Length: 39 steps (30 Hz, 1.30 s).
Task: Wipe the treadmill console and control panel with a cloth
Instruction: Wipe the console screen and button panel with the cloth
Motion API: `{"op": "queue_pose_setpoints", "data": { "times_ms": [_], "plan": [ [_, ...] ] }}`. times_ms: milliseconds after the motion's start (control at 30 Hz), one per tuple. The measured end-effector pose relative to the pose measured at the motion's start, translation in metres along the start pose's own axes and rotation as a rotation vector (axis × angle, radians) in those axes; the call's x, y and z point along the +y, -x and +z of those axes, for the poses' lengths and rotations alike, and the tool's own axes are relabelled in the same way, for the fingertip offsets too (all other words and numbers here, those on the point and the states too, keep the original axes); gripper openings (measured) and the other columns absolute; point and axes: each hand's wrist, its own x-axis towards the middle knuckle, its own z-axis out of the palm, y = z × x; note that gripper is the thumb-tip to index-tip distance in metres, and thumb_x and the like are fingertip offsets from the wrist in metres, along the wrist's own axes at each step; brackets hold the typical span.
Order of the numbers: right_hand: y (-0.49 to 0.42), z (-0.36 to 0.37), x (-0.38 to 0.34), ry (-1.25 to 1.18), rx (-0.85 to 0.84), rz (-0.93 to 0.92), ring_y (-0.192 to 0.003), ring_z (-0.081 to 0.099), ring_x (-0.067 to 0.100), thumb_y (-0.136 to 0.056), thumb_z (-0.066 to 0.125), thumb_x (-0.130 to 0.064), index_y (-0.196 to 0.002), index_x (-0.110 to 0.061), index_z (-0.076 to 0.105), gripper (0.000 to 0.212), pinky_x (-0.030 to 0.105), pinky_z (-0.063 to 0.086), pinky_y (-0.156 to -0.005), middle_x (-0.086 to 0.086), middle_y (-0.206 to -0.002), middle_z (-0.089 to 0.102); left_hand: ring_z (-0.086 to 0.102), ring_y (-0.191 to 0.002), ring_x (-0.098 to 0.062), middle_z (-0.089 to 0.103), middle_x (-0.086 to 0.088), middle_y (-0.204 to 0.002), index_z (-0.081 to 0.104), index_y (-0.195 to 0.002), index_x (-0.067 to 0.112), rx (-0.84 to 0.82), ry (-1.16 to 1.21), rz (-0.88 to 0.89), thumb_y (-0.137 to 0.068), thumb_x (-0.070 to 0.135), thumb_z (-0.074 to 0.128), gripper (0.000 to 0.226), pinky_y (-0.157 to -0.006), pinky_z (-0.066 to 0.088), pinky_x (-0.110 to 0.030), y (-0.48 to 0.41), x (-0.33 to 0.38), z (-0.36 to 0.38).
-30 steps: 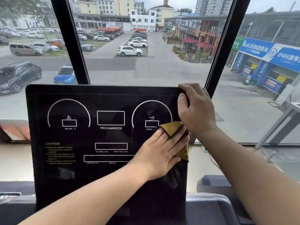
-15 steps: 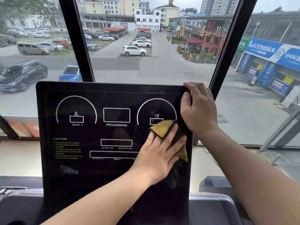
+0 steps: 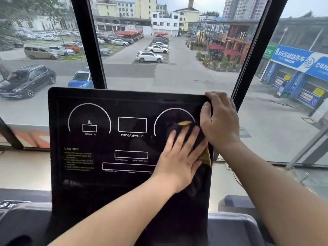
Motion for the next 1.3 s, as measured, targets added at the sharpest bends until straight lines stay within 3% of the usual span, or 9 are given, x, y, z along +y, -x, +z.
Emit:
{"op": "queue_pose_setpoints", "data": {
  "times_ms": [167,367,533,633,733,900,1067,1200,1300],
  "plan": [
    [0.0,0.001,0.0,-0.004,0.007,-0.009,-0.128,0.049,0.026,-0.103,0.049,-0.019,-0.138,-0.01,0.059,0.037,0.019,0.028,-0.105,0.003,-0.134,0.058,0.009,-0.154,-0.027,-0.001,0.004,-0.173,0.009,-0.162,0.042,-0.042,-0.127,0.396,-0.106,0.055,0.029,0.061,-0.127,-0.003,-0.051,-0.015,-0.045,-0.015],
    [0.001,0.003,0.001,-0.017,0.008,0.011,-0.129,0.048,0.025,-0.103,0.048,-0.02,-0.138,-0.01,0.059,0.038,0.021,0.028,-0.107,0.003,-0.135,0.057,-0.007,-0.158,-0.032,-0.002,-0.005,-0.173,0.012,-0.163,0.037,0.136,0.006,-0.071,-0.105,0.05,0.032,0.063,-0.126,-0.003,-0.056,-0.057,-0.058,-0.043],
    [0.006,-0.007,0.003,-0.037,-0.095,0.004,-0.145,0.037,0.019,-0.106,0.045,-0.025,-0.151,-0.014,0.048,0.046,0.021,0.02,-0.115,-0.002,-0.154,0.047,-0.002,-0.156,-0.031,-0.018,0.002,-0.171,0.005,-0.162,0.038,-0.098,0.091,0.105,-0.103,0.048,0.037,0.068,-0.125,-0.009,-0.054,0.017,0.01,-0.001],
    [0.026,-0.013,0.011,-0.115,-0.143,0.036,-0.155,0.022,0.01,-0.108,0.043,-0.03,-0.158,-0.022,0.038,0.052,0.029,0.019,-0.125,-0.008,-0.168,0.029,0.022,-0.153,-0.03,0.009,-0.003,-0.172,0.03,-0.159,0.036,-0.015,0.043,0.164,-0.098,0.047,0.051,0.065,-0.125,0.013,-0.052,0.009,-0.008,-0.009],
    [0.063,-0.01,0.017,-0.27,-0.129,0.154,-0.153,0.028,0.011,-0.107,0.042,-0.031,-0.159,-0.023,0.034,0.053,0.041,0.033,-0.123,-0.003,-0.166,0.031,0.014,-0.156,-0.029,0.002,-0.003,-0.173,0.02,-0.161,0.039,0.057,-0.01,0.022,-0.103,0.048,0.041,0.062,-0.125,0.01,-0.055,-0.021,-0.039,-0.029],
    [0.123,-0.005,0.03,-0.349,-0.149,0.331,-0.133,0.05,0.013,-0.108,0.043,-0.018,-0.147,-0.011,0.052,0.04,0.023,0.037,-0.11,-0.006,-0.135,0.058,0.003,-0.157,-0.034,-0.005,-0.01,-0.172,0.009,-0.164,0.03,0.085,0.048,-0.099,-0.104,0.043,0.037,0.067,-0.124,0.001,-0.061,-0.007,-0.006,0.0],
    [0.168,-0.002,0.051,-0.339,-0.205,0.472,-0.126,0.052,0.01,-0.108,0.044,-0.022,-0.141,-0.013,0.058,0.037,0.029,0.04,-0.109,-0.002,-0.134,0.06,0.02,-0.149,-0.036,-0.021,-0.004,-0.17,-0.018,-0.159,0.032,-0.119,0.007,0.174,-0.106,0.048,0.029,0.072,-0.123,-0.009,-0.057,0.082,0.055,0.055],
    [0.175,-0.005,0.047,-0.321,-0.226,0.472,-0.122,0.053,0.009,-0.108,0.046,-0.02,-0.139,-0.012,0.059,0.035,0.004,0.034,-0.094,-0.006,-0.127,0.057,0.021,-0.154,-0.028,-0.003,0.001,-0.173,0.003,-0.162,0.037,-0.071,-0.051,0.317,-0.106,0.05,0.034,0.066,-0.127,-0.001,-0.052,0.061,0.02,0.039],
    [0.169,-0.007,0.035,-0.344,-0.205,0.447,-0.114,0.054,0.007,-0.107,0.048,-0.019,-0.137,-0.012,0.06,0.033,-0.003,0.036,-0.089,-0.008,-0.12,0.058,0.019,-0.154,-0.028,-0.006,-0.001,-0.173,0.003,-0.163,0.037,0.013,-0.041,0.115,-0.107,0.051,0.027,0.063,-0.127,0.003,-0.051,0.016,-0.035,0.002]
  ]
}}
